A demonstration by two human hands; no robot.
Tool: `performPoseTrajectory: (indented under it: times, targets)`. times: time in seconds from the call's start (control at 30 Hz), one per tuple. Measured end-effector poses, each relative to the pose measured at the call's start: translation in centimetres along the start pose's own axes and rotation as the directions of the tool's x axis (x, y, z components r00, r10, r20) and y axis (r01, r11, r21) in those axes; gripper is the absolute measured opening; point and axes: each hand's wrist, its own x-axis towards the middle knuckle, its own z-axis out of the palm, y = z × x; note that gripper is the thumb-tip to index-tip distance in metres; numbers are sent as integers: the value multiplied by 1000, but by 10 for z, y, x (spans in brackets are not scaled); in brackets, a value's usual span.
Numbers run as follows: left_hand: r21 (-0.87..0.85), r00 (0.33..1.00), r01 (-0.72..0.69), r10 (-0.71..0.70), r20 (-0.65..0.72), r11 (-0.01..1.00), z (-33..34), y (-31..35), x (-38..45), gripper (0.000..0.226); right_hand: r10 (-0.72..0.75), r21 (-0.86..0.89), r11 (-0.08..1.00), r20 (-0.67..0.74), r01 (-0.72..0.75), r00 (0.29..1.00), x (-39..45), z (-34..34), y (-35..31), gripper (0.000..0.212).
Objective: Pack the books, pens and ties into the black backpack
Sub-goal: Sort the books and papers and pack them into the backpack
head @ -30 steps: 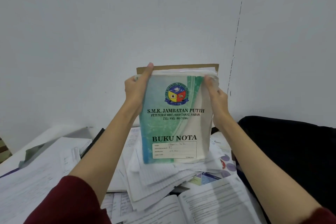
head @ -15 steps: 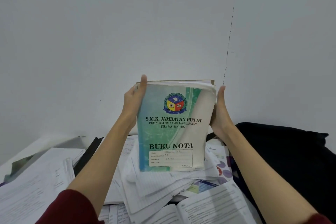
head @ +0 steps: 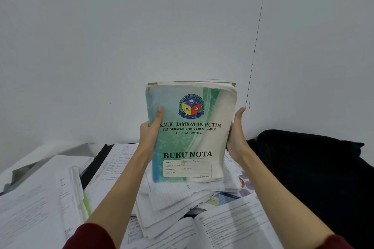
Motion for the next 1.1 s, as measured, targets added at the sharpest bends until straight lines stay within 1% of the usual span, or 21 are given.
performPoseTrajectory:
  times: [0.1,0.17,0.23,0.27,0.33,0.4,0.43,0.47,0.5,0.53,0.6,0.63,0.67,0.7,0.77,0.9,0.97,1.1]
  targets:
    - [40,1000,15,-16,21,999,-5,-1,-2,46,-35,-53,998,6,35,999,-6,-3,3,97]
    - [127,996,46,-55,66,991,-15,-11,-5,46,-23,-69,997,18,25,1000,-9,-9,9,94]
    - [195,987,100,-122,101,976,-22,-27,-11,49,-22,-100,994,86,31,996,-14,-11,16,93]
    - [174,987,120,-135,82,978,-22,-34,-13,49,-20,-142,989,90,33,996,-14,-10,19,98]
    - [66,993,114,-113,-16,991,-14,-37,-15,43,-30,-162,986,96,45,995,-9,-10,20,105]
    - [-21,990,88,-90,-109,996,-5,-32,-13,40,-48,-109,992,107,60,993,1,-13,16,104]
    - [-44,988,74,-79,-136,996,-3,-29,-11,41,-52,-114,991,110,65,993,4,-13,11,102]
    - [-57,986,60,-69,-151,997,-1,-27,-10,42,-65,-152,985,109,82,992,5,-11,3,96]
    - [-61,986,51,-60,-157,997,-1,-26,-9,42,-82,-194,976,101,100,992,5,-8,-1,86]
    - [-59,986,48,-56,-154,997,0,-26,-8,41,-93,-231,967,71,107,993,5,-6,-1,70]
    - [-42,989,42,-47,-139,998,3,-29,-9,34,-126,-307,946,-47,105,991,10,-4,14,30]
    - [-30,990,44,-47,-132,999,4,-31,-9,30,-140,-339,936,-118,93,983,10,-4,24,16]
    - [-18,991,51,-53,-126,999,4,-33,-9,29,-145,-363,929,-181,70,973,10,-4,34,10]
    - [-1,991,61,-61,-116,998,3,-36,-10,28,-148,-381,923,-225,53,963,8,-4,44,13]
    - [34,993,73,-70,-92,997,-2,-40,-10,28,-157,-427,903,-247,38,956,7,-4,55,22]
    - [94,996,77,-73,-41,993,-13,-42,-6,27,-174,-527,848,-180,54,968,5,4,48,22]
    - [101,996,83,-81,-24,991,-16,-41,-4,27,-160,-538,841,-161,49,974,7,7,47,23]
    - [97,994,102,-99,-41,990,-15,-44,-5,30,-125,-467,882,-116,57,985,3,9,49,22]
